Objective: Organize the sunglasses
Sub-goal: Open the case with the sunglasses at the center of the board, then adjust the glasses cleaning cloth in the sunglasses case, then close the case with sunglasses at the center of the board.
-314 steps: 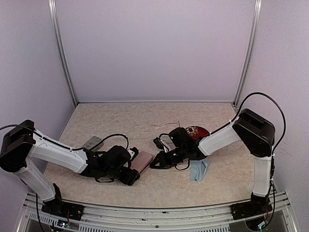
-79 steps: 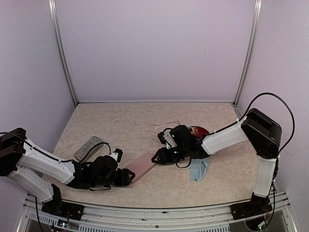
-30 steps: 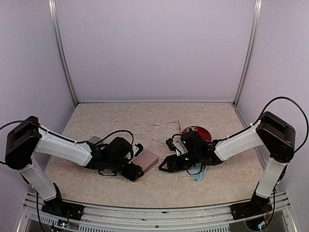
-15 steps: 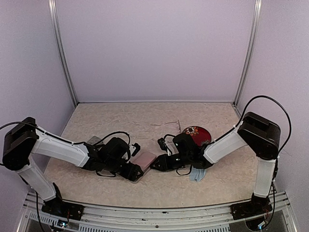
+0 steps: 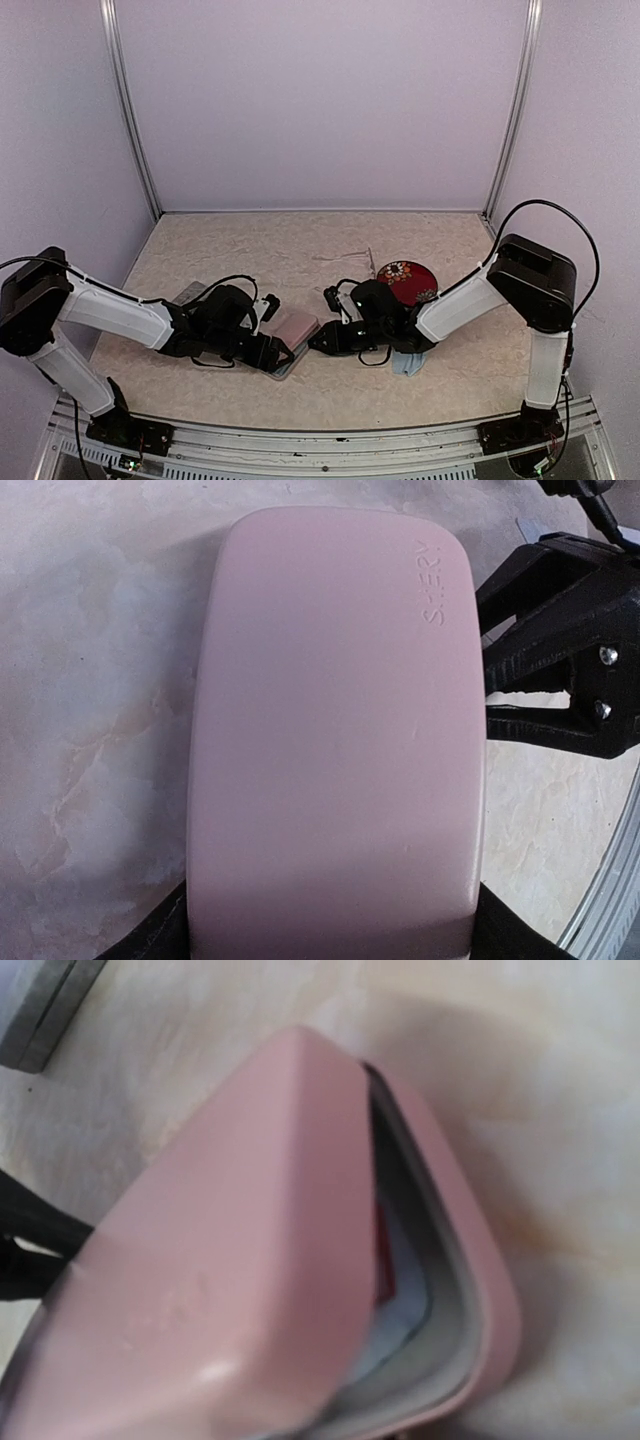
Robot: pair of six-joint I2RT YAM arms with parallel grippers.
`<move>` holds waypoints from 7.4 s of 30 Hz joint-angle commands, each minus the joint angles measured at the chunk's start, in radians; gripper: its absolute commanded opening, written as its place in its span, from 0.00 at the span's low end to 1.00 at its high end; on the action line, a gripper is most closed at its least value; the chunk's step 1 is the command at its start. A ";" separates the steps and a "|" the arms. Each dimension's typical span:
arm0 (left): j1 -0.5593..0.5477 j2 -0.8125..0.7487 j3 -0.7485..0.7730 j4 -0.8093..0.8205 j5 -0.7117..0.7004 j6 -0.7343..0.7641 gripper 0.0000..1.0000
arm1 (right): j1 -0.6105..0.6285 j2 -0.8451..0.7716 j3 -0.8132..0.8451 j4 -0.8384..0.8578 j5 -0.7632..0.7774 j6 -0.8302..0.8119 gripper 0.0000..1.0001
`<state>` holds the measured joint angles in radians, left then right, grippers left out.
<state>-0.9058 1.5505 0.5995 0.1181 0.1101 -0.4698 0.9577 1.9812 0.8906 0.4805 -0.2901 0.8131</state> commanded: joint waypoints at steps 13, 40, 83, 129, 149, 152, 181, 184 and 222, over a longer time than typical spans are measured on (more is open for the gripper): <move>0.050 -0.023 -0.058 0.139 0.190 -0.066 0.48 | 0.027 0.062 0.014 -0.097 0.046 0.009 0.26; -0.172 0.074 0.109 -0.138 -0.279 -0.062 0.40 | 0.026 0.097 0.036 -0.056 -0.006 0.017 0.25; -0.205 0.082 0.108 -0.171 -0.346 -0.111 0.98 | -0.092 -0.055 -0.118 0.002 -0.182 -0.051 0.41; 0.039 -0.141 -0.210 0.376 0.197 -0.259 0.40 | 0.013 0.109 0.046 -0.127 0.005 0.006 0.27; 0.114 -0.125 -0.303 0.614 0.353 -0.391 0.40 | 0.032 0.125 0.057 -0.134 0.008 0.003 0.26; 0.116 -0.131 -0.301 0.588 0.335 -0.379 0.40 | 0.033 0.124 0.060 -0.135 0.005 -0.001 0.26; 0.055 -0.187 -0.241 0.308 0.097 -0.249 0.36 | 0.002 0.153 -0.005 0.243 -0.259 0.127 0.26; 0.053 -0.187 -0.238 0.300 0.090 -0.245 0.36 | 0.000 0.150 -0.013 0.262 -0.264 0.134 0.26; -0.191 0.020 0.022 0.002 -0.215 -0.179 0.50 | 0.001 0.173 0.043 0.268 -0.219 0.150 0.22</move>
<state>-1.0447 1.5028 0.5770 0.1505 -0.1322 -0.6724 0.9520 2.1170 0.9138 0.7300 -0.5201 0.9894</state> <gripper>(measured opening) 0.723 0.227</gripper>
